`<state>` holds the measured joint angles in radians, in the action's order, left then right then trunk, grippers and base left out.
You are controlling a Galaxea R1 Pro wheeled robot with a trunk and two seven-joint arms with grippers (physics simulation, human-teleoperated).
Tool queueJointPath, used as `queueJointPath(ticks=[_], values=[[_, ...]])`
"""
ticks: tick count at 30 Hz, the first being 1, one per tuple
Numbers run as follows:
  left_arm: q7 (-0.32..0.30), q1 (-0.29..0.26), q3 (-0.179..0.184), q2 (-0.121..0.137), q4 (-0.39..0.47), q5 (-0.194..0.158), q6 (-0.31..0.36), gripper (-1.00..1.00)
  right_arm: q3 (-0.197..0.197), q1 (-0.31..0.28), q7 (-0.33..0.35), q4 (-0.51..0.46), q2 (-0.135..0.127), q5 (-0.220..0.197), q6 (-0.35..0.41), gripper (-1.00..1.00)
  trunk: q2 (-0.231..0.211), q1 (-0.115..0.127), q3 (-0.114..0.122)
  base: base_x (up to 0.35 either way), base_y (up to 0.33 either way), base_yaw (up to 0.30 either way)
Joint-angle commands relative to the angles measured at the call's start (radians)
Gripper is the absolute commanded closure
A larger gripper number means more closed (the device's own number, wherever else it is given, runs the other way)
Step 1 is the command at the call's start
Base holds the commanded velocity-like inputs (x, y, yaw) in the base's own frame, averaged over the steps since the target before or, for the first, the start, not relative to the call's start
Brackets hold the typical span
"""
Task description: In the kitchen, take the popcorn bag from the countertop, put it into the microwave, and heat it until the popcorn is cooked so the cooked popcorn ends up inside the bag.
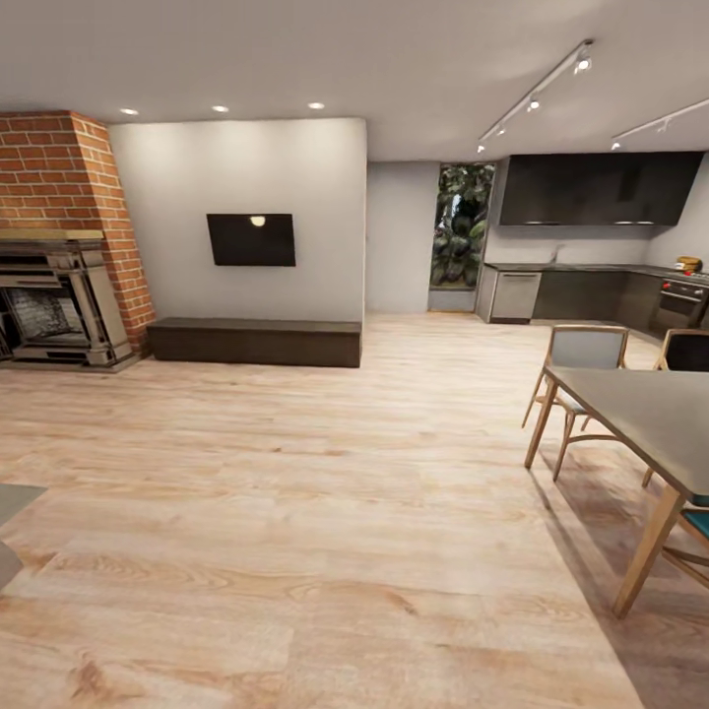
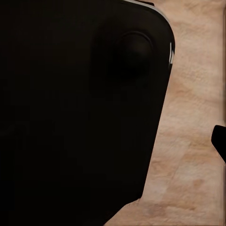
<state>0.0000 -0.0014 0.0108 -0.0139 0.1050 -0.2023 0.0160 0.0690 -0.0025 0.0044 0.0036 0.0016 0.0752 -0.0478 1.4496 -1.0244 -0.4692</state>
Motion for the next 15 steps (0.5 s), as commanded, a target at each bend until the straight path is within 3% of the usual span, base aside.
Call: queueJointPath(ticks=[1,15], values=[[0.000,0.000,0.001,0.000,0.001,-0.008,0.001,-1.00,0.006,0.000,0.000,0.001,0.000,0.005,-0.003,-1.00,0.000,-0.001,-0.001,0.326,0.000,0.000],[0.000,0.000,0.001,0.000,0.001,-0.008,-0.001,-1.00,0.006,0.000,0.000,0.001,0.000,0.005,-0.003,-1.00,0.000,-0.001,-0.001,0.326,0.000,0.000]])
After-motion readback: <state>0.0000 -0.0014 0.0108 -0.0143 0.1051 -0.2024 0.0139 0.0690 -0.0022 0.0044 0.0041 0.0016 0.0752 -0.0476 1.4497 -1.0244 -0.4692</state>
